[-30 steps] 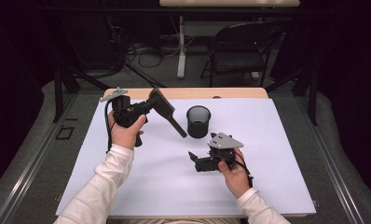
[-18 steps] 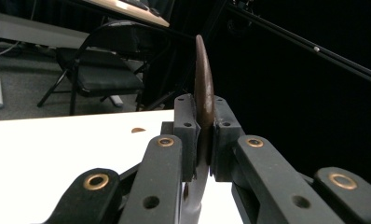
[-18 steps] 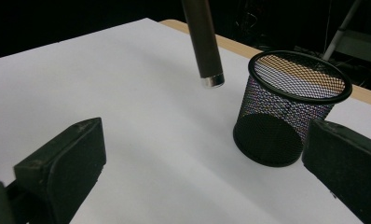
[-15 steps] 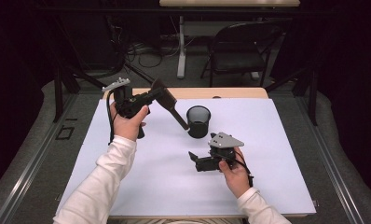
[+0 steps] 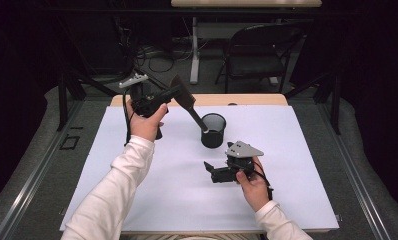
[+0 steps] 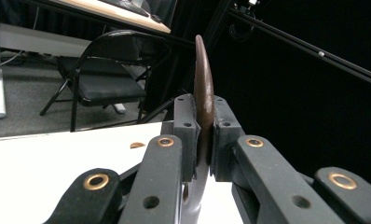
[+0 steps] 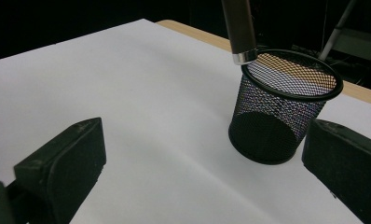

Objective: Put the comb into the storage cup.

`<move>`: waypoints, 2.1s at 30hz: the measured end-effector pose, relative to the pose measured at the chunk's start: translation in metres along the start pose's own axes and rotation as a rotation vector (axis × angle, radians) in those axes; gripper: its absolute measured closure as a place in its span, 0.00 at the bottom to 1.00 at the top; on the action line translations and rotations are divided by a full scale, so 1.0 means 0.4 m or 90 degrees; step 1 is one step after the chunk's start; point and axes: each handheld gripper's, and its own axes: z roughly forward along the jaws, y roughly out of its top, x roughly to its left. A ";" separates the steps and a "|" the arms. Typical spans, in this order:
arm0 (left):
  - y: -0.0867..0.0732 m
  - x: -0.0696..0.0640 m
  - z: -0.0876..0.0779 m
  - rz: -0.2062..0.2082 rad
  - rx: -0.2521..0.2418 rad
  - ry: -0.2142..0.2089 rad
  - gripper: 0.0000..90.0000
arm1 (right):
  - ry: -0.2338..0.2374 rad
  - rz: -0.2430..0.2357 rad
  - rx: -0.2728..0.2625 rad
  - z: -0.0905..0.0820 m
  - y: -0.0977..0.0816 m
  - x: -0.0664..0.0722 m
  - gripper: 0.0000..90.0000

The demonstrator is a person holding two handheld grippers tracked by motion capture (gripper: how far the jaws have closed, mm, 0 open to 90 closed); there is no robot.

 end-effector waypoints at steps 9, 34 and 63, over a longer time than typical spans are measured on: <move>0.004 -0.008 0.034 0.001 -0.001 -0.001 0.93 | -0.006 0.006 -0.001 -0.009 -0.003 -0.005 0.00; -0.023 0.020 0.118 -0.021 -0.002 0.028 0.93 | -0.016 0.015 -0.002 -0.027 -0.013 -0.017 0.00; -0.079 0.036 0.196 -0.033 0.037 0.059 0.93 | -0.012 0.030 -0.009 -0.031 -0.012 -0.027 0.00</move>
